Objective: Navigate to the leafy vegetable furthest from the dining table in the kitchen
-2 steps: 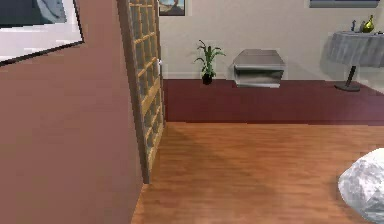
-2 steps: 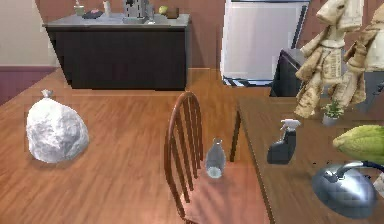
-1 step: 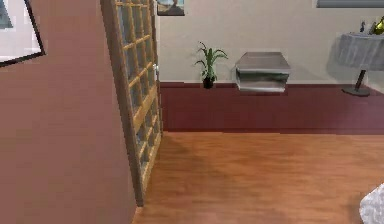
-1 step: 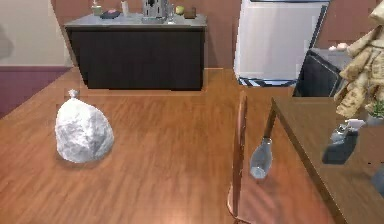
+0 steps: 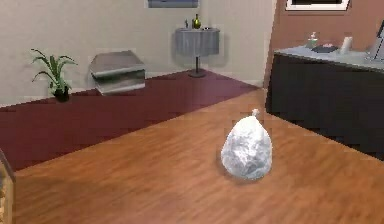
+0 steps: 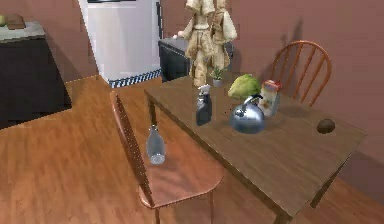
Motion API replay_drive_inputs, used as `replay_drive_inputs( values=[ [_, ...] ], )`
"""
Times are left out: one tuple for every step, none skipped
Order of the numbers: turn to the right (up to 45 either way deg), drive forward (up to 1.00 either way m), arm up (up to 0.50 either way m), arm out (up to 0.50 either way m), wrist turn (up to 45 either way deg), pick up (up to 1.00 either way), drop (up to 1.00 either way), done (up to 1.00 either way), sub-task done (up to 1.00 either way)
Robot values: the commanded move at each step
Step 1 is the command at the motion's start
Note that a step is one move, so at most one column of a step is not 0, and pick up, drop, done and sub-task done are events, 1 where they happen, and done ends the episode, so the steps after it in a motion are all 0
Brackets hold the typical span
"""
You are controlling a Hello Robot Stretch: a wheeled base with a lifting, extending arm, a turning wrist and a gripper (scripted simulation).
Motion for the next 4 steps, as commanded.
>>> replay_drive_inputs(
  values=[
    [0.0, 0.25, 0.00, 0.00, 0.0, 0.00, 0.00, 0.00, 0.00],
    [45.0, 0.00, 0.00, 0.00, 0.0, 0.00, 0.00, 0.00, 0.00],
    [6.0, 0.00, 0.00, 0.00, 0.0, 0.00, 0.00, 0.00, 0.00],
    [0.0, 0.75, 0.00, 0.00, 0.0, 0.00, 0.00, 0.00, 0.00]
  ],
)
